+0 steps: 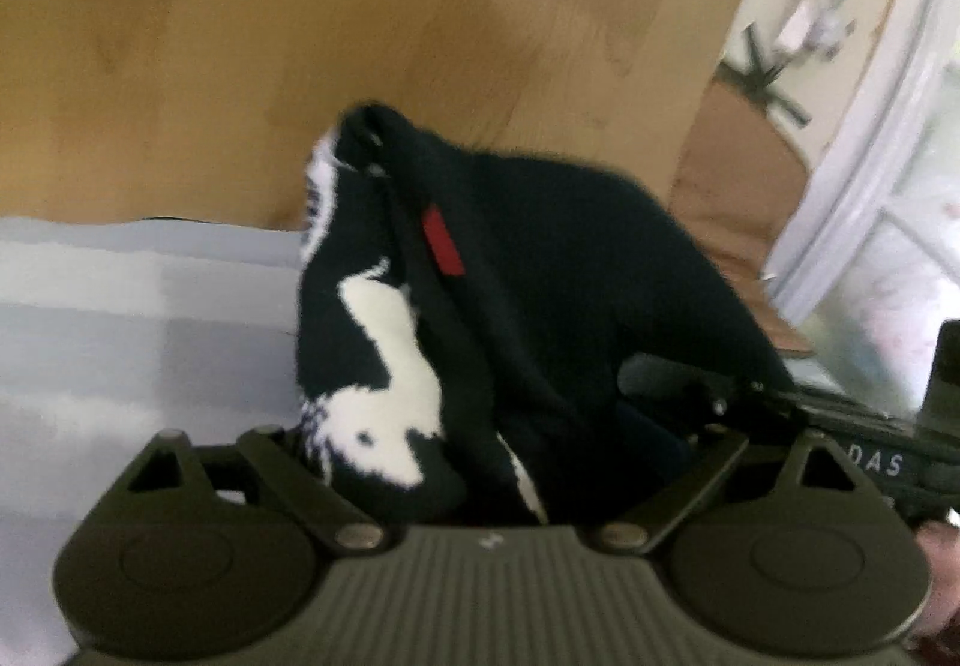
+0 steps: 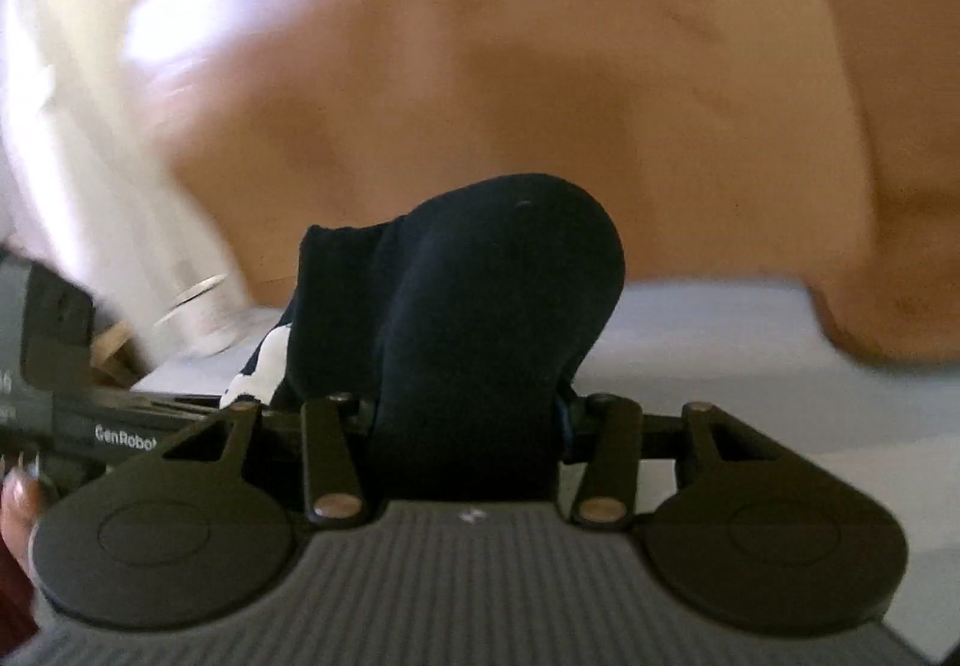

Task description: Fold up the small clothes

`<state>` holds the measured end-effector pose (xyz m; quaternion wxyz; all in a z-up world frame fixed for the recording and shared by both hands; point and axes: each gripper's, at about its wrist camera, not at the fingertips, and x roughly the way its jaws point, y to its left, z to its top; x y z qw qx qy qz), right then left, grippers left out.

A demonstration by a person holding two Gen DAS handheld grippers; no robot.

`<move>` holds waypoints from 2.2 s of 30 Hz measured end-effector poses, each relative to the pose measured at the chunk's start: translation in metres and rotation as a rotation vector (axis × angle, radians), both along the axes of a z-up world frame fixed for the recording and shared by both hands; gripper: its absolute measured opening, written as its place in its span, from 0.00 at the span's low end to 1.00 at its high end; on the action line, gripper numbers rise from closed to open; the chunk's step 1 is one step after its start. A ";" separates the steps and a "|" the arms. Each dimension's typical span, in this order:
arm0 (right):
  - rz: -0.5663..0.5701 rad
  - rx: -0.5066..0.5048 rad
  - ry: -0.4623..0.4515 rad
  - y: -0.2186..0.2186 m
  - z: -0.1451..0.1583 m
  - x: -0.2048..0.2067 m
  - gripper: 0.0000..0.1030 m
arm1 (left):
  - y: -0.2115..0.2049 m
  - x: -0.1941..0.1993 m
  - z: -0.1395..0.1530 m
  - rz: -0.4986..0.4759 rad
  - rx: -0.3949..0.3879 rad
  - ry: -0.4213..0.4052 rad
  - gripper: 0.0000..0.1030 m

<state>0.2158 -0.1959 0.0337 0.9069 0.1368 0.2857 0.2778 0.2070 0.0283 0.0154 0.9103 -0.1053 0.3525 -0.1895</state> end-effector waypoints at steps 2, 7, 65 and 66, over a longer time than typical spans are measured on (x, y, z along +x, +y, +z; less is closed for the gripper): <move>-0.051 0.037 0.148 -0.023 -0.024 0.025 0.58 | -0.021 0.020 -0.008 0.024 0.070 -0.001 0.95; -0.084 0.170 0.185 -0.068 -0.044 0.022 0.81 | -0.046 0.013 -0.016 0.082 0.170 -0.083 1.00; -0.261 -0.038 0.023 -0.047 -0.032 -0.172 1.00 | -0.031 -0.188 -0.032 0.293 0.371 -0.024 1.00; -0.261 -0.028 0.024 -0.048 -0.033 -0.172 1.00 | -0.031 -0.188 -0.032 0.291 0.370 -0.022 1.00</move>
